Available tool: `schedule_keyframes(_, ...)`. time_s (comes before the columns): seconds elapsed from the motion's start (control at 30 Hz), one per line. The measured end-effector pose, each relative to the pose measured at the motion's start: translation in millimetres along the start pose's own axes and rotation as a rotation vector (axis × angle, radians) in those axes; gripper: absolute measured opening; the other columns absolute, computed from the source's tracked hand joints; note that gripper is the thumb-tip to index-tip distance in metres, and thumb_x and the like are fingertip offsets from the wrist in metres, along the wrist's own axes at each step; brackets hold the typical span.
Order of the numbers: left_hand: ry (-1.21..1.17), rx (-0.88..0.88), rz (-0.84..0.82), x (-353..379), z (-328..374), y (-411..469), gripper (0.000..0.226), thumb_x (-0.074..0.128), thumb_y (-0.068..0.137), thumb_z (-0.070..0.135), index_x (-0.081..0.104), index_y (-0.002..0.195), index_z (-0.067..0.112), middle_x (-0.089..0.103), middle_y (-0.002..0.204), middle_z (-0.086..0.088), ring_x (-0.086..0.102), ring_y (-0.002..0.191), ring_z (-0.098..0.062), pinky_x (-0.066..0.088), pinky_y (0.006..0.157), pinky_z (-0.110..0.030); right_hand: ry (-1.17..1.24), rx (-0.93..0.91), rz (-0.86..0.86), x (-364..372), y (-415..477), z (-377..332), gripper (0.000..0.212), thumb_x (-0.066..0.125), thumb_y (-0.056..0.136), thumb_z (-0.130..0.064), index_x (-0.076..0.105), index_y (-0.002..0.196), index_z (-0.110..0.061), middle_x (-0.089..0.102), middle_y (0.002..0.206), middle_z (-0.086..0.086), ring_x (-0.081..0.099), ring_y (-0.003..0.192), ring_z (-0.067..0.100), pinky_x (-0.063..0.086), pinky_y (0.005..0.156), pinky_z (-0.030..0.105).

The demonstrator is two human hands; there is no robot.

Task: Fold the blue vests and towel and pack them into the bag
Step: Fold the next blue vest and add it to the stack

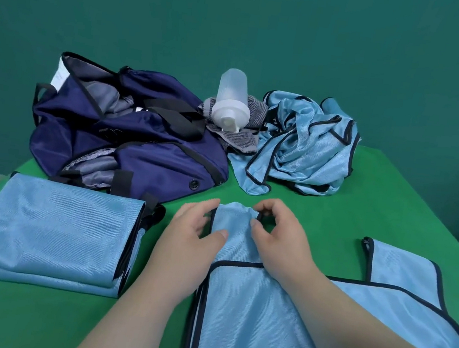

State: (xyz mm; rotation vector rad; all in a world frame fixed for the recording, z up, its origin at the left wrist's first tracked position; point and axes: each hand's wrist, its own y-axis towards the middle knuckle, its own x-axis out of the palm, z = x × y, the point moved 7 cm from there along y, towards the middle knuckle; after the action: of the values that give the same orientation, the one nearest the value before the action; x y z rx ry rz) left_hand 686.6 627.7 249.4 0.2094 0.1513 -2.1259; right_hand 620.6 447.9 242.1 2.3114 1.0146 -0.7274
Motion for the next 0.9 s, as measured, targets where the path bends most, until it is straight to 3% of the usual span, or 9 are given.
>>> schedule_keyframes(0.07,-0.003,-0.049,-0.017,1,-2,1,0.038,0.069,0.078,0.035,0.06,0.111,0.053,0.063,0.12,0.008,0.066,0.102,-0.009,0.051,0.095,-0.038,-0.02,-0.003,-0.027,3,0,0,0.022,0.062,0.091,-0.028,0.052,0.09,-0.048,0.059,0.099,-0.015,0.055,0.098,0.009,0.047,0.082,0.031)
schedule_keyframes(0.1,0.007,-0.063,-0.025,2,-3,2,0.034,0.069,0.079,0.037,0.061,0.108,0.051,0.063,0.117,0.007,0.066,0.099,-0.008,0.051,0.091,-0.035,-0.028,-0.009,-0.036,4,0,0,0.023,0.062,0.091,-0.028,0.052,0.089,-0.049,0.059,0.099,-0.016,0.054,0.099,0.008,0.047,0.084,0.031)
schedule_keyframes(0.23,-0.01,-0.071,-0.043,2,0,3,0.036,0.066,0.09,0.027,0.062,0.123,0.04,0.062,0.114,0.019,0.057,0.095,0.015,0.038,0.074,-0.005,-0.026,-0.024,-0.034,4,-1,-2,0.02,0.062,0.091,-0.032,0.053,0.089,-0.05,0.059,0.097,-0.017,0.054,0.1,0.009,0.049,0.086,0.034)
schedule_keyframes(0.37,0.025,-0.03,-0.056,4,2,3,0.054,0.065,0.092,0.026,0.05,0.143,0.033,0.046,0.145,0.022,0.041,0.131,0.004,0.031,0.109,-0.021,-0.016,-0.024,-0.029,4,-1,-3,0.015,0.058,0.094,-0.037,0.054,0.086,-0.048,0.059,0.097,-0.017,0.055,0.1,0.01,0.048,0.087,0.035)
schedule_keyframes(0.47,0.08,0.011,-0.062,6,2,2,0.059,0.064,0.093,0.027,0.043,0.148,0.033,0.033,0.152,0.027,0.033,0.138,0.006,0.025,0.119,-0.029,-0.005,-0.012,-0.011,2,-1,-2,0.014,0.057,0.096,-0.035,0.055,0.087,-0.046,0.06,0.097,-0.015,0.056,0.097,0.007,0.047,0.082,0.031)
schedule_keyframes(0.6,0.196,0.032,-0.061,8,-1,3,0.062,0.061,0.095,0.032,0.036,0.152,0.032,0.026,0.156,0.027,0.027,0.141,0.005,0.023,0.119,-0.026,0.029,0.013,0.014,-1,1,0,0.011,0.06,0.096,-0.032,0.055,0.095,-0.042,0.061,0.097,-0.013,0.056,0.09,0.002,0.041,0.074,0.023)
schedule_keyframes(0.77,0.322,0.075,-0.032,11,0,2,0.065,0.056,0.097,0.031,0.027,0.155,0.027,0.018,0.159,0.023,0.02,0.143,0.005,0.017,0.105,-0.012,-0.03,0.01,0.004,1,4,1,0.012,0.062,0.095,-0.034,0.054,0.102,-0.04,0.059,0.101,-0.014,0.056,0.093,0.004,0.042,0.078,0.024)
schedule_keyframes(0.9,0.239,0.048,0.038,4,-5,2,0.063,0.059,0.094,0.031,0.032,0.15,0.039,0.002,0.161,0.027,0.031,0.144,-0.006,0.032,0.115,-0.034,-0.066,-0.066,0.048,-1,5,-2,0.014,0.063,0.095,-0.027,0.06,0.108,-0.028,0.055,0.107,-0.016,0.053,0.106,0.007,0.044,0.094,0.028)
